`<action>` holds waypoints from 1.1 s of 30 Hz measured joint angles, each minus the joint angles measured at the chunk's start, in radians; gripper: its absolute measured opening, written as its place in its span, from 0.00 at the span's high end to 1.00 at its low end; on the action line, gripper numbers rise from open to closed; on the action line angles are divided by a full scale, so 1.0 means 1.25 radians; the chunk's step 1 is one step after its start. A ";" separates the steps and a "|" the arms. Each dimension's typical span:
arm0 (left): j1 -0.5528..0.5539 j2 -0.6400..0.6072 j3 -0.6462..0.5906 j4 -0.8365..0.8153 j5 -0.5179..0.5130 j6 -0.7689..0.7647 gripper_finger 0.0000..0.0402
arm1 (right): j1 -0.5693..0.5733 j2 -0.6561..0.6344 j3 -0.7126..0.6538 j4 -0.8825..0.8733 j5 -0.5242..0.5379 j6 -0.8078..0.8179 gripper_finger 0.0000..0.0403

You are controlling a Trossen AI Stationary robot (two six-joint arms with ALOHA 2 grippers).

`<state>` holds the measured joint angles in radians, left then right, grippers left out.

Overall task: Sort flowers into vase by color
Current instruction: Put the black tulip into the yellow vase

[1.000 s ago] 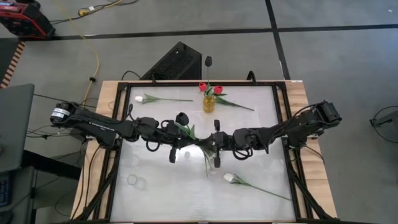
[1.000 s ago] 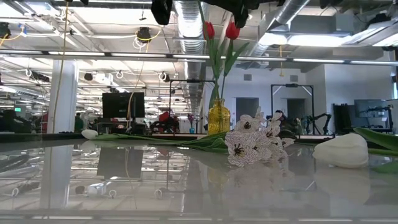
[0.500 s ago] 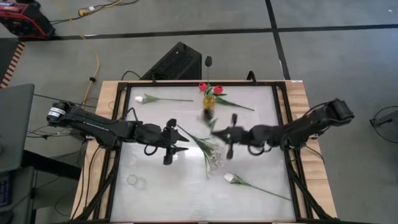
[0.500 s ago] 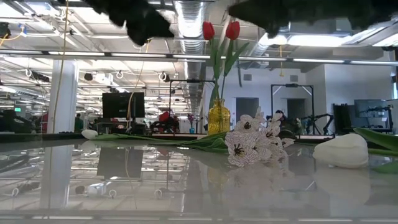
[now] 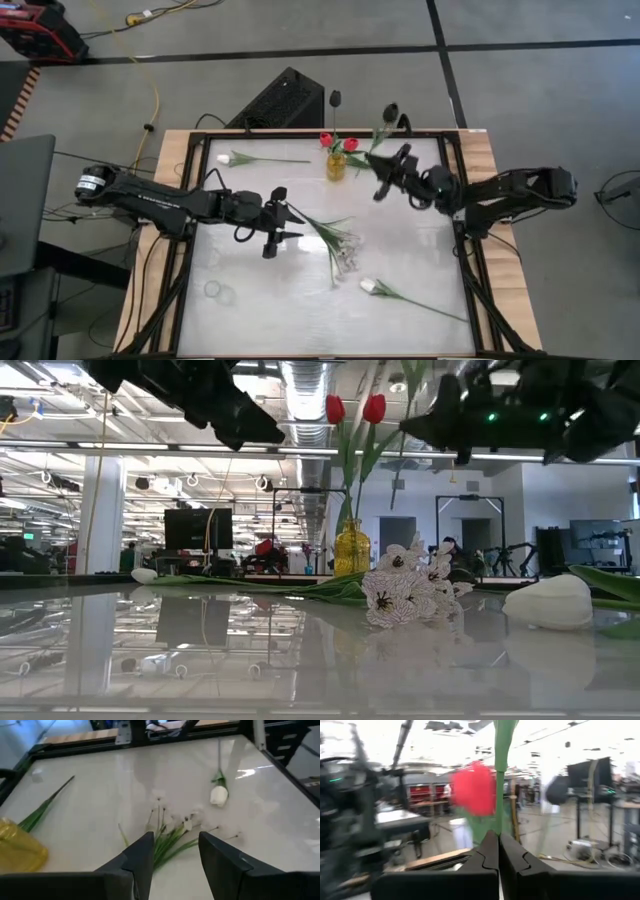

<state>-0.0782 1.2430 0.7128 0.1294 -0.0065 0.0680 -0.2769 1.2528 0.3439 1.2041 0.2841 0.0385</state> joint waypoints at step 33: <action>0.007 0.000 0.000 -0.002 0.037 -0.012 0.64 | -0.220 0.250 0.189 0.076 -0.287 0.153 0.95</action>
<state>-0.0692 1.2433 0.7128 0.1265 0.0400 0.0526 -0.5522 1.5650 0.5804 1.2995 -0.0741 0.2295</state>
